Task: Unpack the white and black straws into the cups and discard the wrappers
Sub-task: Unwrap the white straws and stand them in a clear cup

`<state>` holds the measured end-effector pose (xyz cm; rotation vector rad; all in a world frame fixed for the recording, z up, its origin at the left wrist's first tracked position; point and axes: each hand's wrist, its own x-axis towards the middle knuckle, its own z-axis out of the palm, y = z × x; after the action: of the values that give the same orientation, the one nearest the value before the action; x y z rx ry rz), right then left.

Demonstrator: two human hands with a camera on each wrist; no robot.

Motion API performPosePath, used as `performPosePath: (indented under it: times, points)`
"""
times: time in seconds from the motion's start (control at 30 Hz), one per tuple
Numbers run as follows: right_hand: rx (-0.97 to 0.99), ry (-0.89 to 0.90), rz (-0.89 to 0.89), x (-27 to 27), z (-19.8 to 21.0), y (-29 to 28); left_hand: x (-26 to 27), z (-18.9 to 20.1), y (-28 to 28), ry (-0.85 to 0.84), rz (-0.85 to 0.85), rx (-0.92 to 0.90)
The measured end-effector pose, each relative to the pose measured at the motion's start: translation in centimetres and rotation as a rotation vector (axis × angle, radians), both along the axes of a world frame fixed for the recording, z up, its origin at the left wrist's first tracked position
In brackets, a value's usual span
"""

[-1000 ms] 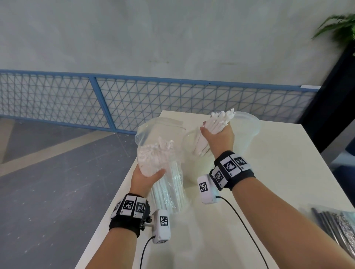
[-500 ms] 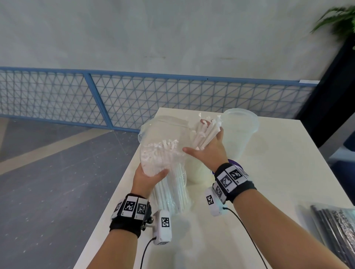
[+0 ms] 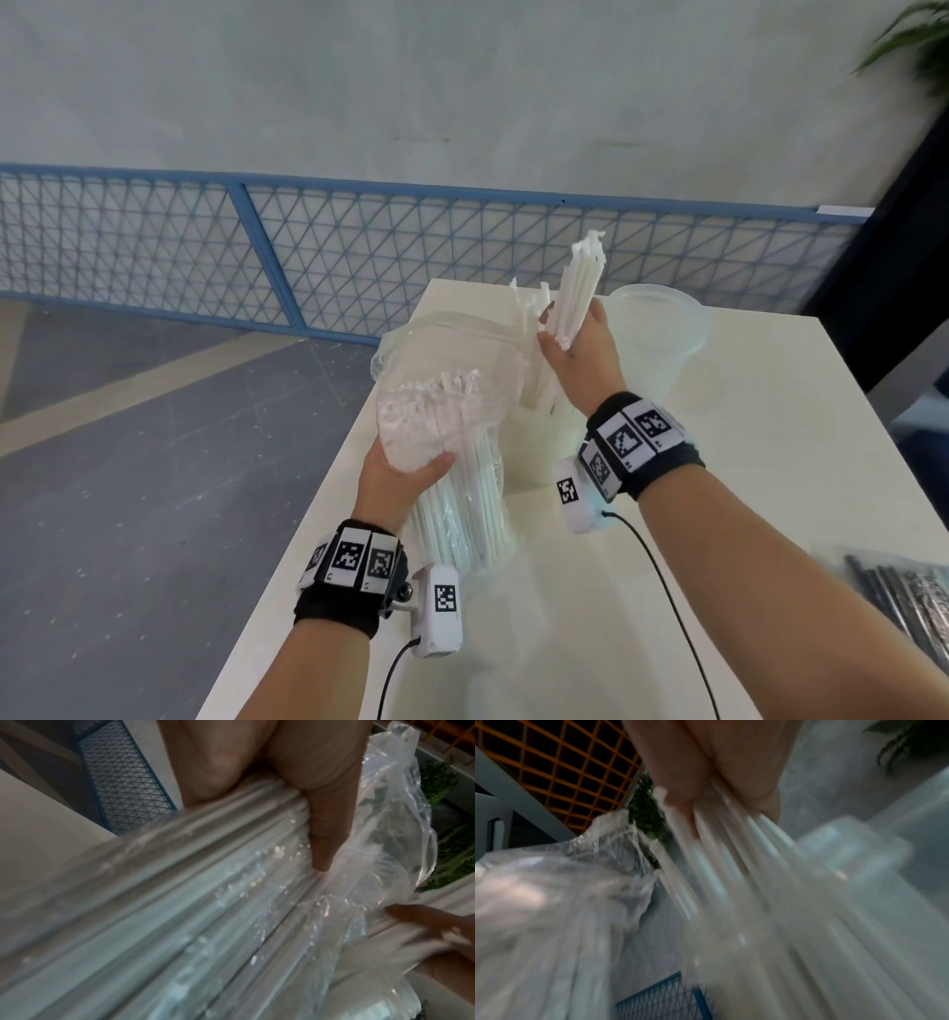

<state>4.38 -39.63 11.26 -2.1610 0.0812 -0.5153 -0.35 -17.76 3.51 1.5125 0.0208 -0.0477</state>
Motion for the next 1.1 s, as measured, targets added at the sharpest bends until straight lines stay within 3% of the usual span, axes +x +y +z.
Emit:
performPosePath:
  times: [0.07,0.17,0.3,0.37,0.43,0.5,0.53,0.6,0.67,0.83,1.0,1.1]
  points:
    - [-0.022,-0.02,0.009,0.3,1.0,-0.2,0.0,0.0,0.0,0.003,0.004,0.003]
    - [-0.033,0.094,-0.003,0.5,1.5,-0.5,0.1,0.0,-0.1,-0.011,0.002,0.01]
    - [0.086,0.129,0.0,-0.3,1.4,-0.8,0.0,0.1,0.0,-0.026,-0.012,0.018]
    - [0.11,0.003,-0.067,-1.2,1.8,-0.7,0.0,0.0,0.0,-0.022,-0.02,0.022]
    - [0.064,-0.267,-0.174,-2.7,2.6,-0.2,0.0,-0.1,0.0,-0.023,-0.036,0.032]
    - [0.036,-0.457,-0.122,-4.6,3.2,0.9,-0.1,-0.1,-0.1,-0.017,-0.057,0.038]
    - [0.036,-0.455,-0.029,-5.6,3.2,1.5,-0.2,-0.1,-0.2,-0.012,-0.067,0.033]
    - [0.028,-0.335,0.179,-7.3,2.5,3.0,-0.4,0.2,-0.6,-0.025,-0.09,0.026]
    - [-0.044,-0.266,0.278,-8.2,1.1,3.9,-0.7,0.4,-0.9,-0.051,-0.13,0.037]
    - [-0.108,0.015,0.284,-8.4,-1.0,4.0,-1.3,0.3,-1.1,-0.045,-0.243,0.013]
    - [0.129,0.14,0.322,-8.6,-0.7,3.5,-1.5,0.3,-1.1,-0.069,-0.231,-0.022]
    - [0.088,0.246,0.402,-8.1,-1.1,3.1,-1.5,0.1,-0.9,-0.062,-0.237,-0.028]
